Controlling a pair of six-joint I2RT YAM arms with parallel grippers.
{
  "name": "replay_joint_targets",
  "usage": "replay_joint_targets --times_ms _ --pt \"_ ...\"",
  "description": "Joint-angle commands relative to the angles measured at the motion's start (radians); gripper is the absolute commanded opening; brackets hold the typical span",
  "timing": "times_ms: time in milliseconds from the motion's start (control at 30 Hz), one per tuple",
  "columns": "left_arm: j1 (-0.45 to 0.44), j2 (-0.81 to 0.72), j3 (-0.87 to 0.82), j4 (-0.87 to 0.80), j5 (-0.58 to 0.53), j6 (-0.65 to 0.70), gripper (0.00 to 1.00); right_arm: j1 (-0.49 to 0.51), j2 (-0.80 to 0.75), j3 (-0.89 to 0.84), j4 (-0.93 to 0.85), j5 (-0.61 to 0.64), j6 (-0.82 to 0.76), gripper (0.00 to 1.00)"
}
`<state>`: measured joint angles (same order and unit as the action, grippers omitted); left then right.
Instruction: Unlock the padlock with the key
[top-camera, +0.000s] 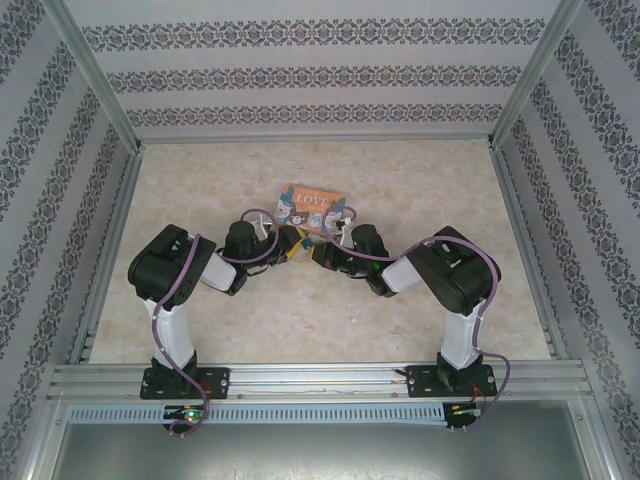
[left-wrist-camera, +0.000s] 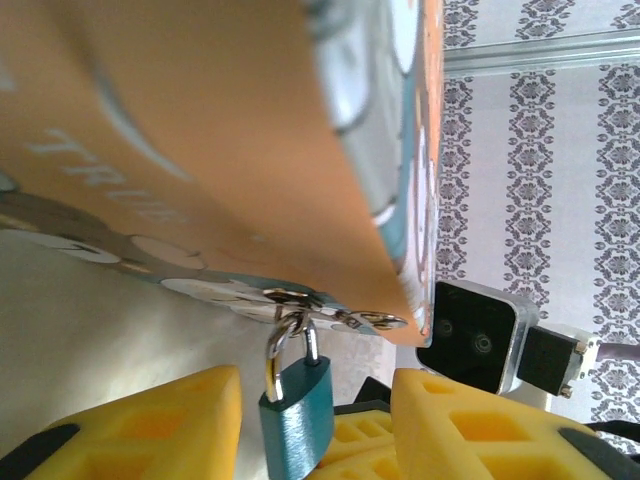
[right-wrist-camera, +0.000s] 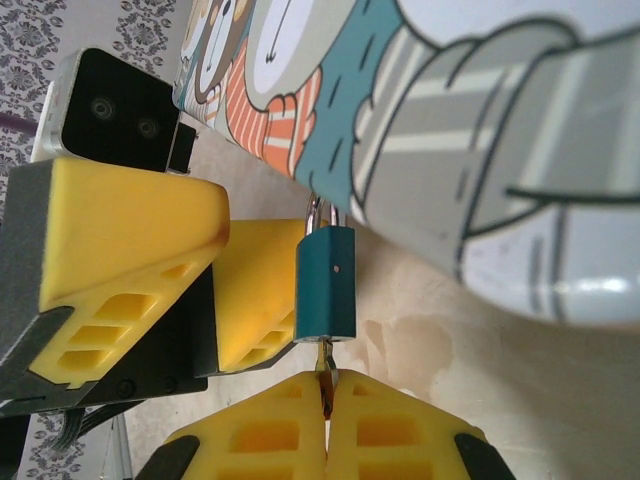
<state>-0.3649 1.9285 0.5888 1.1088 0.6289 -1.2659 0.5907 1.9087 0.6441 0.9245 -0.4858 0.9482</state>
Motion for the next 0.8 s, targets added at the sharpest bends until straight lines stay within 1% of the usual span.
replay_joint_targets --times_ms 0,300,767 --pt "-0.014 0.024 0.022 0.065 0.015 -0.020 0.42 -0.006 0.010 0.025 0.060 -0.023 0.008 0.00" --pt "-0.030 0.043 0.039 0.036 0.017 -0.017 0.40 -0.007 0.009 0.029 0.060 -0.028 0.019 0.00" --pt "-0.034 0.044 0.053 0.014 0.020 -0.024 0.23 -0.011 0.014 0.034 0.071 -0.034 0.033 0.00"
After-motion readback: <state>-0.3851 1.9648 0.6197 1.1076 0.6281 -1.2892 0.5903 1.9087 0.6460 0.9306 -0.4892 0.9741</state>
